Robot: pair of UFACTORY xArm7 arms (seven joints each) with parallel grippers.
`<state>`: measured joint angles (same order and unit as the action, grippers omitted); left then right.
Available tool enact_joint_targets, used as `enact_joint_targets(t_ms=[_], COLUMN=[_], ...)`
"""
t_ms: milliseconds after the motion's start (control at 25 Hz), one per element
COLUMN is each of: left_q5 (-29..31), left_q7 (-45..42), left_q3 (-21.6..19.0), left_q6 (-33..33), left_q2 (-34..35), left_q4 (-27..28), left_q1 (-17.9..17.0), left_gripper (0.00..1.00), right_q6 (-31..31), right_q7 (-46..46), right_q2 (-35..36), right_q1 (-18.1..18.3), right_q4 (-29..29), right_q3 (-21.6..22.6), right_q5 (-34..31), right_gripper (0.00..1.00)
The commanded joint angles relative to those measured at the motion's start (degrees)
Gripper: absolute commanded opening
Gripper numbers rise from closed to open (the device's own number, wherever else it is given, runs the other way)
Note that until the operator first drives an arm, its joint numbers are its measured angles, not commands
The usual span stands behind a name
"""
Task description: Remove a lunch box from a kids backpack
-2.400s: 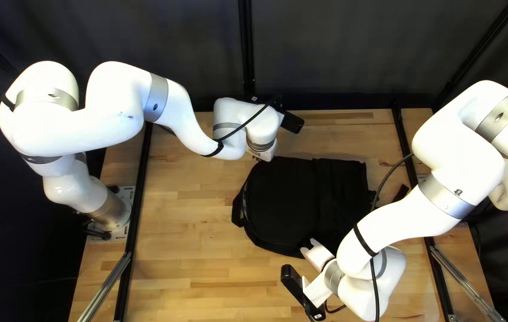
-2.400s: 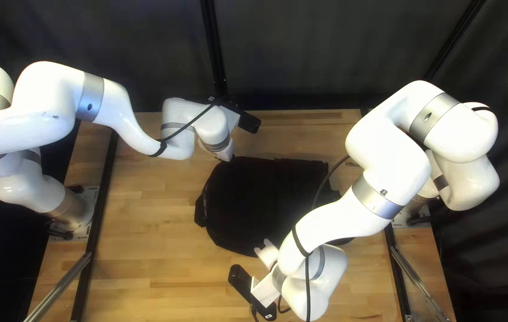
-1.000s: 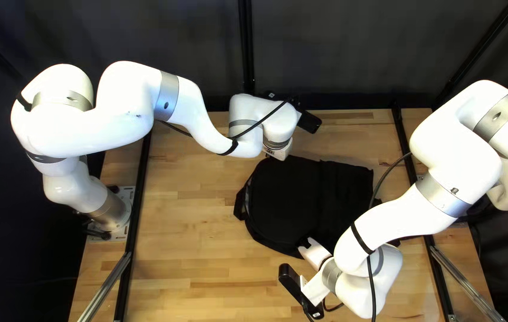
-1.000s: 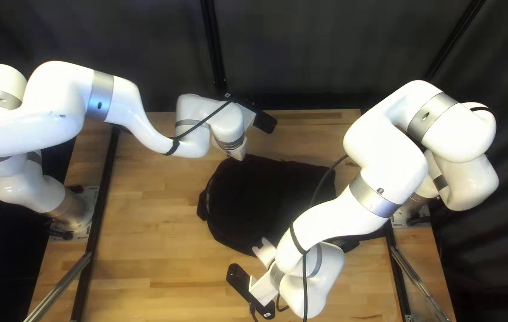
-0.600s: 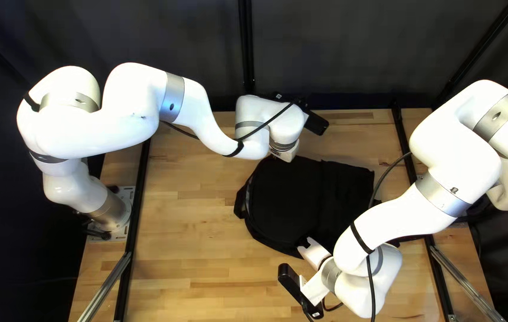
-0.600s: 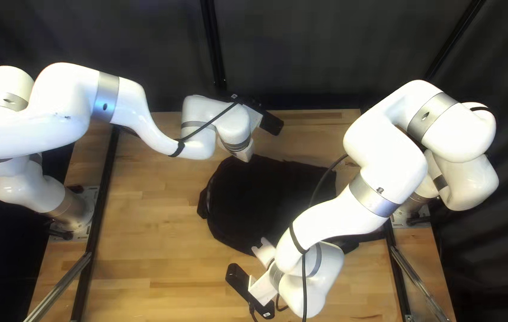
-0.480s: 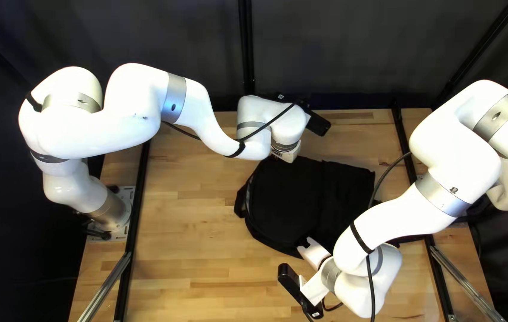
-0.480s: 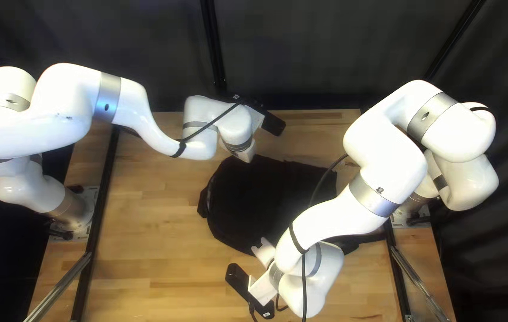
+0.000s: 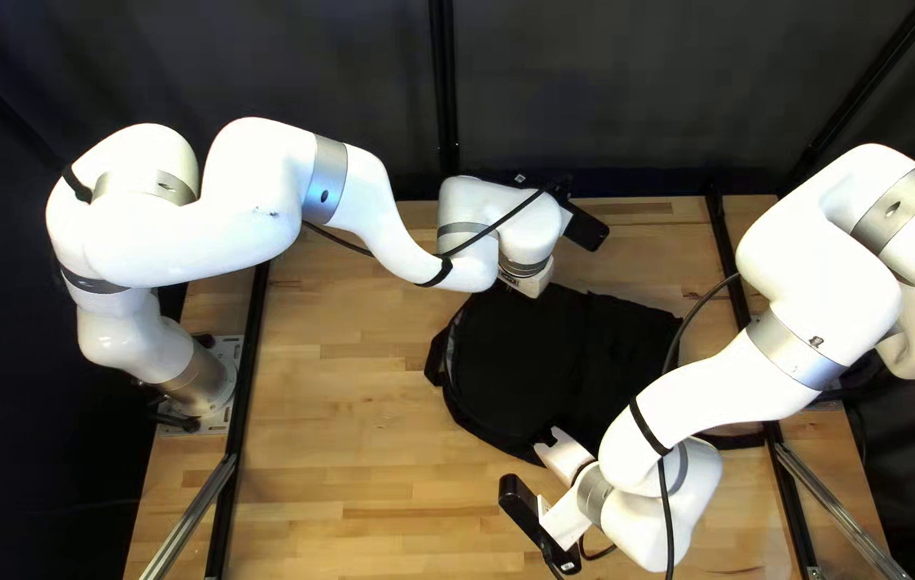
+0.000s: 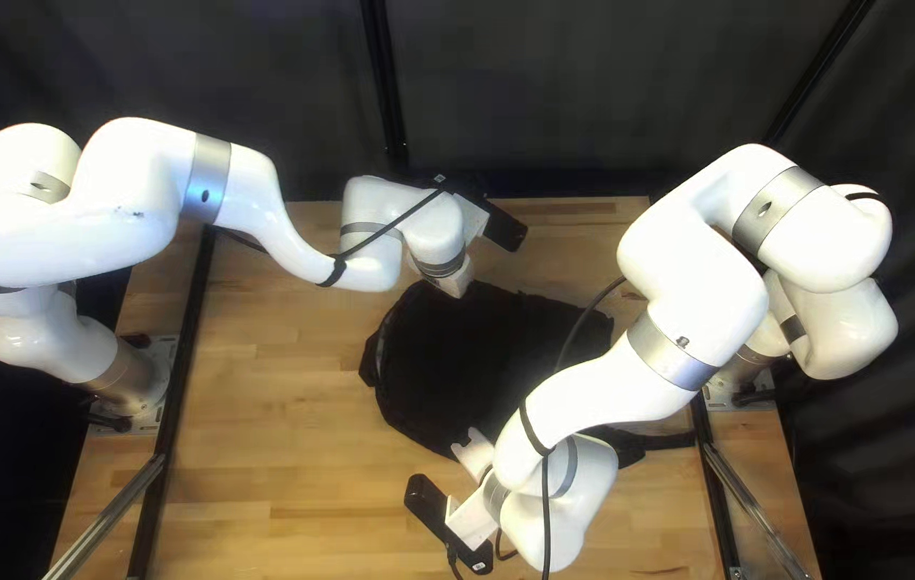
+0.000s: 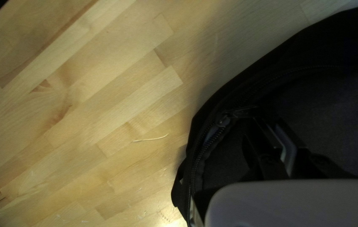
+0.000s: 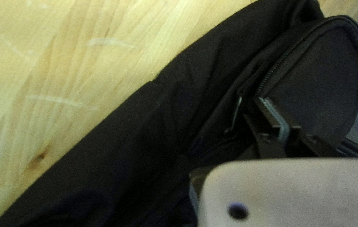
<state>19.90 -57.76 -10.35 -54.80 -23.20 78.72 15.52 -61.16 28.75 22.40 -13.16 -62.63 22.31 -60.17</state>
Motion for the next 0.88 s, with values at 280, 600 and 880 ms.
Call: enact_joint_targets(t_ms=[280, 600, 880], left_q5=[-0.6, -1.4, -6.2], left_q7=[-0.4, -3.7, -8.1], left_q3=[0.0, -0.7, -3.5], left_q6=[3.0, -1.7, -9.8], left_q2=[11.2, 30.9, 48.5], left_q4=[-14.0, -32.7, -46.6], left_q1=[1.5, 0.7, -2.8], left_gripper=[1.00, 1.00, 1.00], right_q6=[0.4, -7.2, -19.1], right_q7=[-0.8, -1.9, 5.2], right_q2=[-1.6, -6.8, -5.2], right_q1=[0.5, 0.0, -3.4], right_q4=[0.6, -3.1, -10.2], right_q3=[0.3, 2.4, 4.1], right_q5=[1.0, 11.8, 20.9], right_gripper=[1.00, 1.00, 1.00])
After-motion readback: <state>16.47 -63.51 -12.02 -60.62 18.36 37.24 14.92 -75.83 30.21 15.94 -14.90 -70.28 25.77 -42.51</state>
